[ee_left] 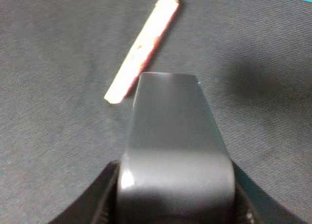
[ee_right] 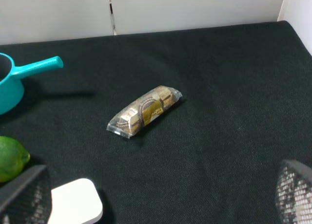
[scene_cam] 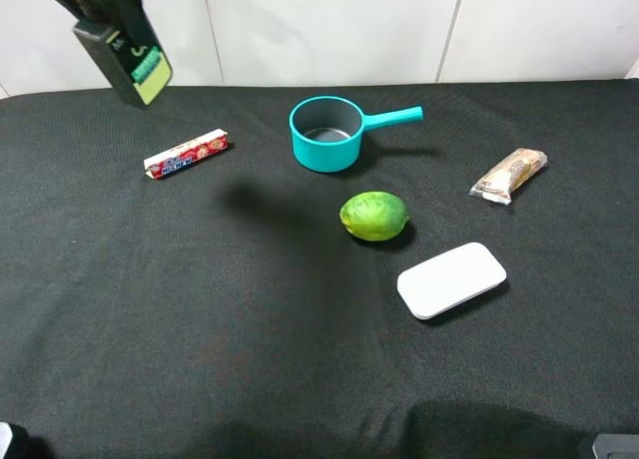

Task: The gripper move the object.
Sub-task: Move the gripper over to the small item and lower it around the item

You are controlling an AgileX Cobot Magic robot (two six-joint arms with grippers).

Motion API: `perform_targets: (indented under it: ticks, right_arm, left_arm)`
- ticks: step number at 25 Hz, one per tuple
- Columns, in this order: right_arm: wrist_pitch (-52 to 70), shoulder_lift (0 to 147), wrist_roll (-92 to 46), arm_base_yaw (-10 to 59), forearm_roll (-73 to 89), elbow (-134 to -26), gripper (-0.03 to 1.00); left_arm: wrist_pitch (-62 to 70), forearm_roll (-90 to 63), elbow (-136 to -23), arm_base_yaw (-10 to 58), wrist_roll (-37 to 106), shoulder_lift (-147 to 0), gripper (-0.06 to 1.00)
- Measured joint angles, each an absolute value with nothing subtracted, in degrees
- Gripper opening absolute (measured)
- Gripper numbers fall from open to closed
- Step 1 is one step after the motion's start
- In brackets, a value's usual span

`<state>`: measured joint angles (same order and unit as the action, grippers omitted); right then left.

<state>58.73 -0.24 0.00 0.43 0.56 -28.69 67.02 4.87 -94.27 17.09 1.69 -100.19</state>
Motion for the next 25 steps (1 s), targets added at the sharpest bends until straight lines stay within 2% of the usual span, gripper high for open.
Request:
perform_targets:
  ticks: [10, 25]
  right_arm:
    - [58.73, -0.24, 0.0, 0.43, 0.56, -28.69, 0.69]
    - [58.73, -0.24, 0.0, 0.43, 0.56, -28.69, 0.69]
  left_arm:
    - [66.79, 5.02, -94.27, 11.99, 1.88, -100.42, 0.41]
    - [66.56, 3.66, -94.33, 15.83, 3.85, -112.59, 0.41]
